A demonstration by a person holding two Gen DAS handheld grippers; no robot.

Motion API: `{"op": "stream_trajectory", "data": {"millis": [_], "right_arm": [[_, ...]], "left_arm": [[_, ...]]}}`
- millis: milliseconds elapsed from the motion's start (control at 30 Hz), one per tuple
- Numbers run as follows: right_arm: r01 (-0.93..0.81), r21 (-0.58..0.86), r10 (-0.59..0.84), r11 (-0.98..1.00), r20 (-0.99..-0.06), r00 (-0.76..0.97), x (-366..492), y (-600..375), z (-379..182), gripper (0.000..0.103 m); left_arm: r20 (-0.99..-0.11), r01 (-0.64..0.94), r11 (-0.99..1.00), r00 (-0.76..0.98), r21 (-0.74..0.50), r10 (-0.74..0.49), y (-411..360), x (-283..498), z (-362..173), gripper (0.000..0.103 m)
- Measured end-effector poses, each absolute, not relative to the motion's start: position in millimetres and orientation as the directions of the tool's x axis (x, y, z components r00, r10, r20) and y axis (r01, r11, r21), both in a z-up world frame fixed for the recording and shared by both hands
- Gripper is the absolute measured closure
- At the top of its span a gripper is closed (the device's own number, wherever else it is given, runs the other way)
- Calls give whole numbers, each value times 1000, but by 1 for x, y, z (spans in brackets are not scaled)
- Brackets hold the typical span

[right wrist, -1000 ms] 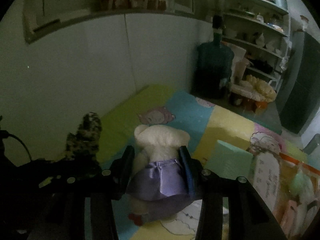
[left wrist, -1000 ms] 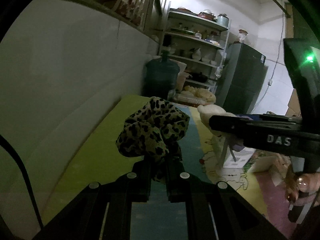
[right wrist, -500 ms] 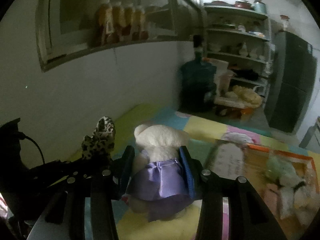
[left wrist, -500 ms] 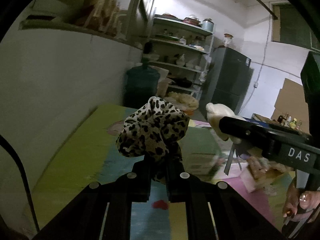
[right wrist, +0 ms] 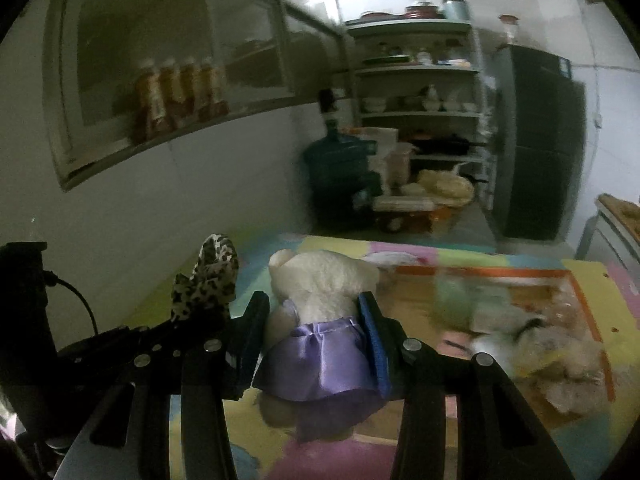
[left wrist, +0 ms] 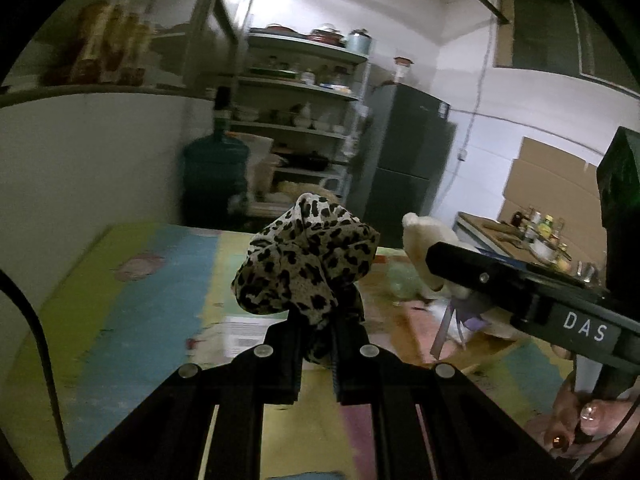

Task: Organize soft objects
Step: 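Carry the leopard cloth and teddy bear with both tools over the tray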

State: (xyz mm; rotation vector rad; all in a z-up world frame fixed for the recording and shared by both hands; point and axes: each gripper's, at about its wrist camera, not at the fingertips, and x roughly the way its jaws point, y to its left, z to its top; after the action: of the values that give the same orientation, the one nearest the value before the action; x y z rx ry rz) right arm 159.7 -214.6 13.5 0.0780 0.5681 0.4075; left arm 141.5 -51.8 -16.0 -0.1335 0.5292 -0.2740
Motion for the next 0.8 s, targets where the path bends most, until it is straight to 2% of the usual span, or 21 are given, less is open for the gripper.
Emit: {"op": "stream_trajectory", "data": {"millis": [300,800], "right_arm": [[-246,211,320,946,-496,807,144,-300,7,56],[-144,271,267,952,-500,824,134,-394,-16,56]], "left_arm": [[-492,318,928,786,-195,-373,-123,151,-19,92],[-549,345,922,743,-177,-384,-202,175,-37,92]]}}
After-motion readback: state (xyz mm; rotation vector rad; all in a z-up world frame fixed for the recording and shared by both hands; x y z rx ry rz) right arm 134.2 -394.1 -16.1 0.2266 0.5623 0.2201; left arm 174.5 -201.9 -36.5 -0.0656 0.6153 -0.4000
